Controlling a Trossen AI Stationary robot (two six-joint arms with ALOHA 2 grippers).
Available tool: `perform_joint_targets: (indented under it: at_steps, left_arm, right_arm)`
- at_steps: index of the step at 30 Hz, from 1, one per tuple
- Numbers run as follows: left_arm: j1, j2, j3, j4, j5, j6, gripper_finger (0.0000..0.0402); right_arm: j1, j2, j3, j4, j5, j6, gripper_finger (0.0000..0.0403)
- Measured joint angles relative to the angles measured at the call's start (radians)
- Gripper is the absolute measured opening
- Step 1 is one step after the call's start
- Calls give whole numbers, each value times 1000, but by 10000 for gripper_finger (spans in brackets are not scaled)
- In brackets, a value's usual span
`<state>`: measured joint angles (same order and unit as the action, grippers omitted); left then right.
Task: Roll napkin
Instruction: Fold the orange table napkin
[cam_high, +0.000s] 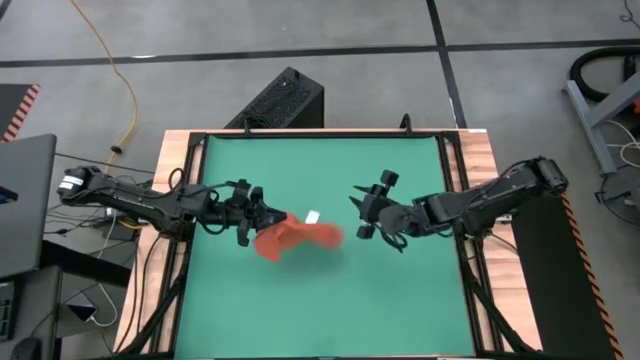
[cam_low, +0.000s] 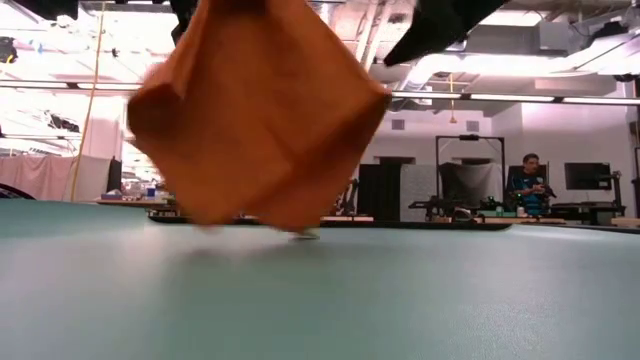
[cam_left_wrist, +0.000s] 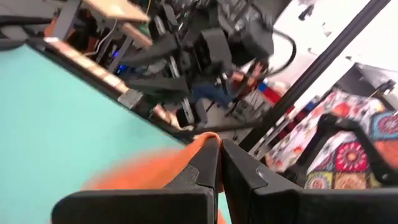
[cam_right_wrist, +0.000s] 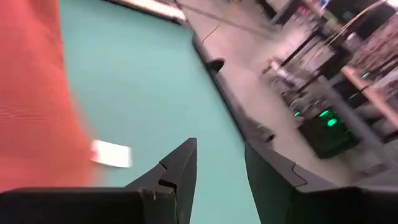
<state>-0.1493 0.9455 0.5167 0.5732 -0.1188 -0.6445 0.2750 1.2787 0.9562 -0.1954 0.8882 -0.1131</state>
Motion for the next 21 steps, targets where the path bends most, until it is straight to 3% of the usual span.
perform_joint_targets:
  at_steps: [5,10,15,21]
  left_arm:
    - [24,2,0,18,-2,-4,0]
    - [52,6,0,17,-58,-4,0]
    - [84,6,0,16,-115,-8,0]
    - [104,6,0,-15,-160,1,0]
  right_arm:
    - [85,-10,0,121,-36,9,153]
    - [141,128,1,305,-72,87,153]
    - [168,313,6,605,56,35,153]
    - [197,443,114,645,264,-24,152]
